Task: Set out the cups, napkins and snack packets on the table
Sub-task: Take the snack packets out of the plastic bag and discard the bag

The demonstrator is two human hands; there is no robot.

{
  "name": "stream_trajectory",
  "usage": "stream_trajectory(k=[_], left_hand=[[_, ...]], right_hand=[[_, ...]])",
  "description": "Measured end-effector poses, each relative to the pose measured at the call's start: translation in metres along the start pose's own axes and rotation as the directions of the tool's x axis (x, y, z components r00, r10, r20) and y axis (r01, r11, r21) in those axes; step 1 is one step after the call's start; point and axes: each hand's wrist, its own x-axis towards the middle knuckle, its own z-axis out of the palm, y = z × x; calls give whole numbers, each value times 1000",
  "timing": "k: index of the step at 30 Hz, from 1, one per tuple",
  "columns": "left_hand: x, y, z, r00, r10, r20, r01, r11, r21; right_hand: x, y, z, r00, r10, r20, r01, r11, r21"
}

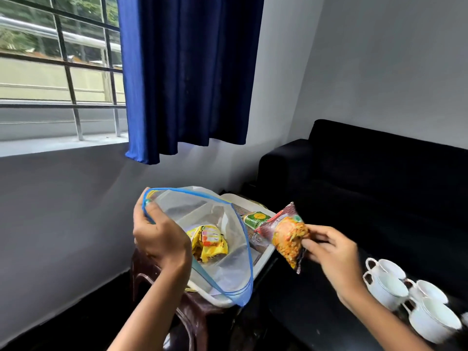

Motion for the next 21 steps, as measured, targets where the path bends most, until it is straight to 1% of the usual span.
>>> stream_trajectory(k=[3,6,9,13,17,18,20,21], left_hand=[[-5,0,1,998,55,23,-54,998,-27],[-12,-1,2,991,106,85,-105,994,-14],[-18,0,3,984,116,136,-123,992,40],[-29,-1,3,973,115,203,-134,987,85],[-38,-2,4,955,126,268,-162,980,117],[-39,-3,4,950,128,284,-169,978,123],[-42,-6,5,939,123,321,-172,977,130],[-43,-9,5,931,113,346,-171,975,142]], right_hand=[[20,21,29,994,88,64,-83,994,-74],[38,37,58,981,159,108,-139,975,-171],[48,44,79,965,194,179,-144,955,-261],[53,45,88,955,177,239,-58,899,-434],[52,34,85,968,109,226,27,850,-525],[52,29,84,977,82,196,39,838,-544],[49,16,80,998,-14,63,44,855,-517],[47,8,77,997,-76,-22,58,889,-454]])
